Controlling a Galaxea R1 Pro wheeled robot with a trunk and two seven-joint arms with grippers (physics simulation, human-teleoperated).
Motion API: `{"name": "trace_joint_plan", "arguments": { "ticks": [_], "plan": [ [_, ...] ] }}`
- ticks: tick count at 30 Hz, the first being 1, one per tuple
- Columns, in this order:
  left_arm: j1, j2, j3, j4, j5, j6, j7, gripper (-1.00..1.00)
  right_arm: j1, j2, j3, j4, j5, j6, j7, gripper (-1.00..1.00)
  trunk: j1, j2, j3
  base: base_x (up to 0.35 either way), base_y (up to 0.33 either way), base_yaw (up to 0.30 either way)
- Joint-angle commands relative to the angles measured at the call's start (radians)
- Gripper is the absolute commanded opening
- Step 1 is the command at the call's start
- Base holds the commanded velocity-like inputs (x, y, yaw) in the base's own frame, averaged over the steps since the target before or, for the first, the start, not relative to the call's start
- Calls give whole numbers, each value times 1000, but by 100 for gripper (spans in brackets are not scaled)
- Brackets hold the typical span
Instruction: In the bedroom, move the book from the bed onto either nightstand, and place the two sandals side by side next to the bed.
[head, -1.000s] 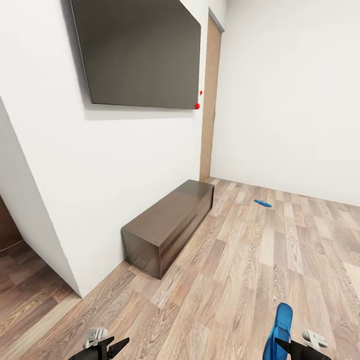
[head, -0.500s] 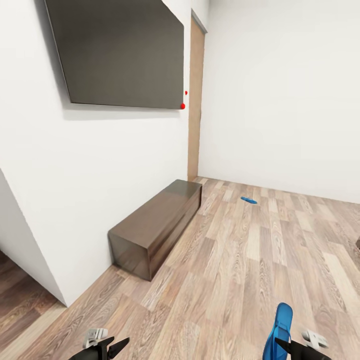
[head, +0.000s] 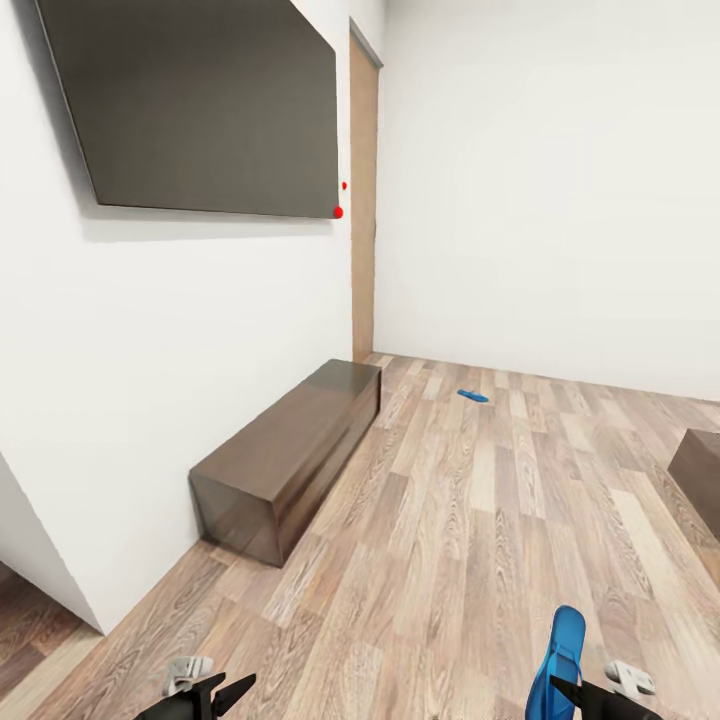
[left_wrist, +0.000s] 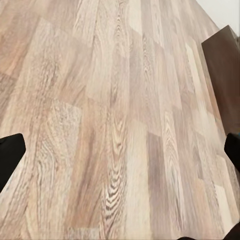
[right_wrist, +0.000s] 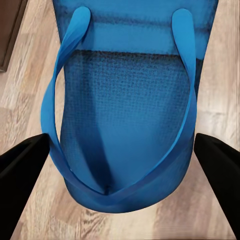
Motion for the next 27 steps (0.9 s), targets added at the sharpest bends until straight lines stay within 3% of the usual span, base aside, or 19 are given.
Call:
{"name": "trace_joint_plan", "arguments": {
  "ticks": [1,5,6,7,9,12,13,14,17,18,19,21,24,27],
  "plan": [
    [0,1,2,0,8,11,-3,100,-1,1,-6,-1,-3,10,5,-100,0,0,-1,0,0,-172],
    [0,26,51,0,14,16,-6,100,-1,1,-6,0,-3,10,5,-100,0,0,-1,0,0,-172],
    [0,32,93,0,15,16,-4,100,-1,1,-6,0,-2,10,4,-100,0,0,-1,0,0,-172],
    [0,37,163,0,14,13,-1,100,-1,1,-6,0,-2,10,4,-100,0,0,-1,0,0,-172],
    [0,37,224,0,11,10,7,100,-1,1,-6,0,-2,10,3,-100,0,0,-1,0,0,-172],
    [0,30,252,0,6,-14,55,100,-1,1,-6,0,0,10,1,-100,0,0,-1,0,0,-172],
    [0,16,255,1,4,-42,95,100,-1,1,-6,0,1,10,0,-100,0,0,-1,0,0,-172],
    [0,4,248,15,2,-76,130,100,-1,1,-6,0,2,10,0,-100,0,0,-1,0,0,-172],
    [0,-10,193,64,-5,-131,158,100,-1,1,-6,0,3,10,-1,-100,0,0,-1,0,0,-172],
    [0,-14,137,81,-10,-155,165,100,-1,1,-6,0,3,10,-1,-100,0,0,-1,0,0,-172],
    [0,-15,116,85,-10,-160,166,100,-1,1,-6,0,3,10,-1,-100,0,0,-1,0,0,-172],
    [0,-14,41,94,-10,-173,166,100,-1,1,-6,0,3,10,0,-100,0,0,-1,0,0,-172],
    [0,-10,-9,99,-8,-178,139,100,-1,1,-6,0,2,10,0,-100,0,0,-1,0,0,-172],
    [0,15,-23,100,-7,-177,36,100,-1,1,-6,0,1,10,0,-100,0,0,-1,0,0,-172]
  ]
}}
